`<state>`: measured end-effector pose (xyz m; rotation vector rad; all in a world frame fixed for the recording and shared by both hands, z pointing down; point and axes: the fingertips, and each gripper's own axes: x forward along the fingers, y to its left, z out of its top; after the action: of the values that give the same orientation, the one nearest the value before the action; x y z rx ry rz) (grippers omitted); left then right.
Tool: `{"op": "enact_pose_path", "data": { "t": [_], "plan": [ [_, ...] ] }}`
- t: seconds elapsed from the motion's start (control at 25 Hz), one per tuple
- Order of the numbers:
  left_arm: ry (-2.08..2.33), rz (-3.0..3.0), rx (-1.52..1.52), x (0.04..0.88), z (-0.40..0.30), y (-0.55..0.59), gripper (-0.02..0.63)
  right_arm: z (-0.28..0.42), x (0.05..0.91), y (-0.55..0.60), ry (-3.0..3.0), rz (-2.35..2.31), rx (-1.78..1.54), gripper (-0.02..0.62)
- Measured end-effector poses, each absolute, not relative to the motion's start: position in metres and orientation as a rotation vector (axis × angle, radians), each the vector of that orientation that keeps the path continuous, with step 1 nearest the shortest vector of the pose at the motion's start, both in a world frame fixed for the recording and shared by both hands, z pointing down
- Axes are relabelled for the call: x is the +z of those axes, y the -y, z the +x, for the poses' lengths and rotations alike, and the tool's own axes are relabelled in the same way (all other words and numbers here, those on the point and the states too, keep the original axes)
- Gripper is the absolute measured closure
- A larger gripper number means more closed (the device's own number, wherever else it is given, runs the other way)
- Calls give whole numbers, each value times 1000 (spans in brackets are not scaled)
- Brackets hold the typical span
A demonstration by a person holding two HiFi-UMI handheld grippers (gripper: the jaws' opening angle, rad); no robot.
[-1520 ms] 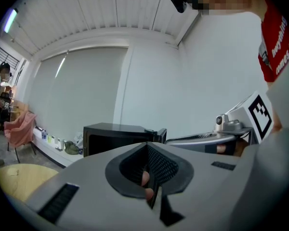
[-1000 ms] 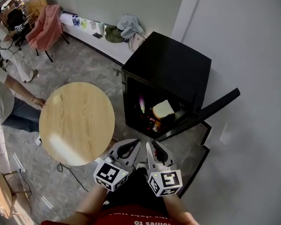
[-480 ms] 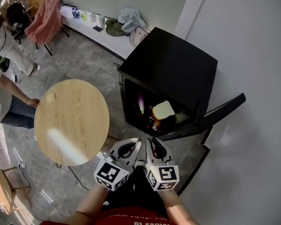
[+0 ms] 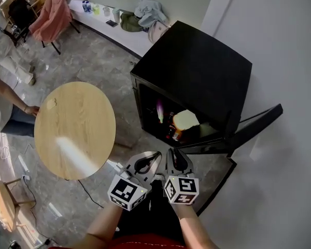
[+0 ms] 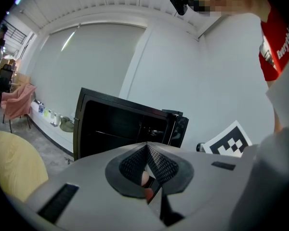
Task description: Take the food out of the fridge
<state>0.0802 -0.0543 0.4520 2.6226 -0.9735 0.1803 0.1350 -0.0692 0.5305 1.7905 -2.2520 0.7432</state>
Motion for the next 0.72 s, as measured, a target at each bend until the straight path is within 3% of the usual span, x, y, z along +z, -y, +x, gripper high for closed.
{"op": "enact_pose_path", "data": {
  "t": [0.72],
  "plan": [
    [982,2572,171,480,84,69,604,165,631,99,2033,2038,1317,540]
  ]
}}
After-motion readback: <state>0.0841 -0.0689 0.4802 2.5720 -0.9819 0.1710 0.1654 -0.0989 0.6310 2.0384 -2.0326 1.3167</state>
